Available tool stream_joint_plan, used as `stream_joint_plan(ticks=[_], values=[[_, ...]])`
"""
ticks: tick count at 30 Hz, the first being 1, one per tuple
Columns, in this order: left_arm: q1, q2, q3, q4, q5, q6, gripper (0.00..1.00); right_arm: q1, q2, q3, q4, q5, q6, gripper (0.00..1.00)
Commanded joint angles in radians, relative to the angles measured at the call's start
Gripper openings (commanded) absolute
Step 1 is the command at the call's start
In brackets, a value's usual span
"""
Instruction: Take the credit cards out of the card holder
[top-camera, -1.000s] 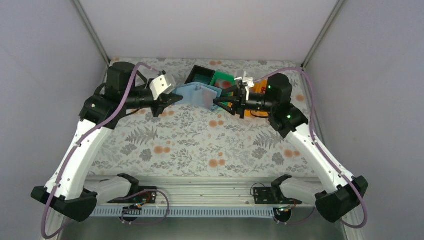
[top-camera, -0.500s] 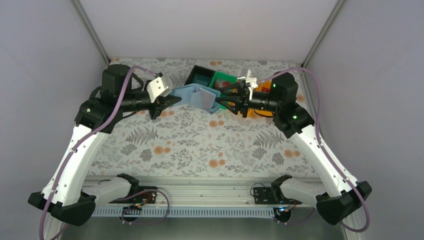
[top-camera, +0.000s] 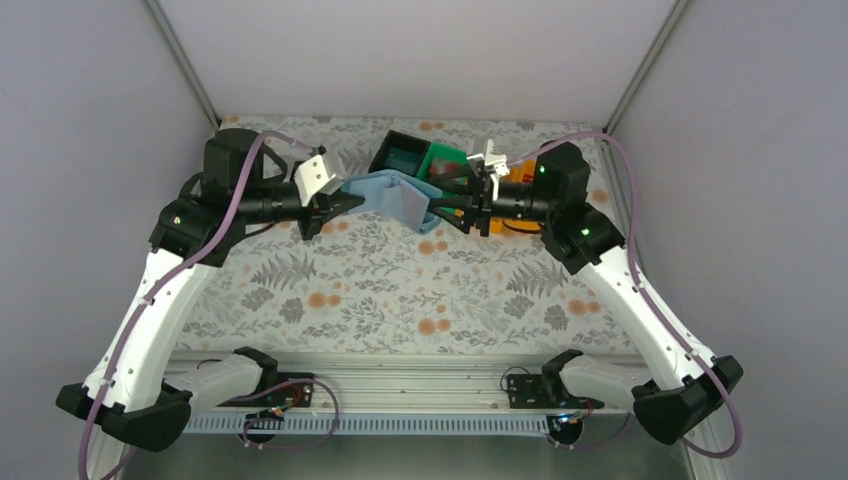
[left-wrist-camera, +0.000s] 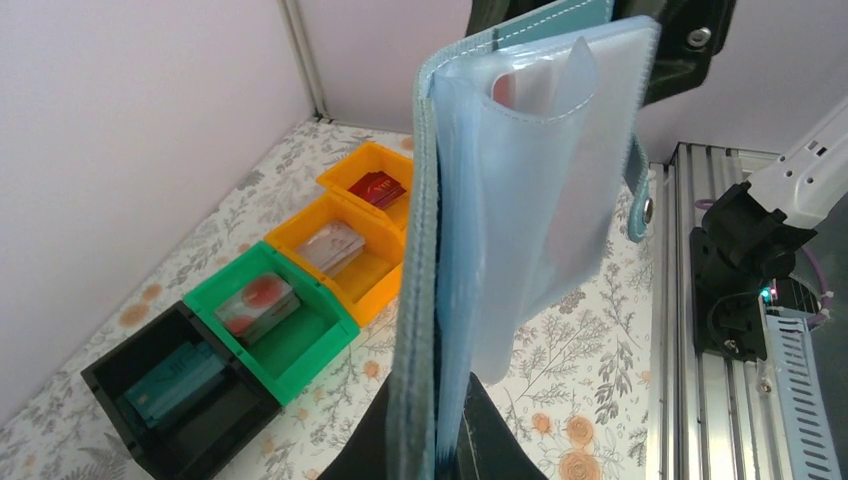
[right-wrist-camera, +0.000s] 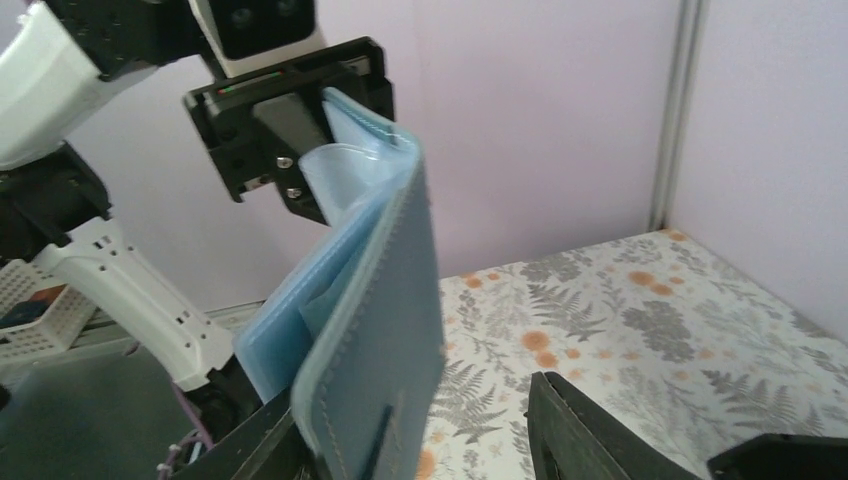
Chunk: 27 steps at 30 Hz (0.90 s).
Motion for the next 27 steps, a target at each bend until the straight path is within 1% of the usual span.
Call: stream_joint_plan(ticks=[1,7,12,15,17,21,27], values=[[-0.002,0.003,0.021,0.021,0.033,-0.019,0.02,0.059,0.006,0.004,0.036,-0.005,0.022,0.52],[-0.001,0.008,0.01,0.025,0.04,-0.024,0.02,0.138,0.049,0.0,0.089,0.054,0.072,0.56],[-0.001,0.011,0.007,0.022,0.062,-0.021,0.02,0.194,0.096,0.036,0.122,0.193,0.123,0.57],[-0.001,0.01,0.001,0.022,0.071,-0.019,0.02,0.218,0.112,0.046,0.15,0.227,0.144,0.61],[0.0,0.011,-0.003,0.021,0.086,-0.019,0.02,0.24,0.125,0.055,0.151,0.26,0.15,0.62],[0.0,0.011,-0.012,0.019,0.115,-0.016,0.02,0.257,0.141,0.067,0.161,0.325,0.168,0.61],[0.0,0.009,-0.026,0.016,0.149,-0.01,0.02,0.269,0.171,0.086,0.163,0.351,0.196,0.63]])
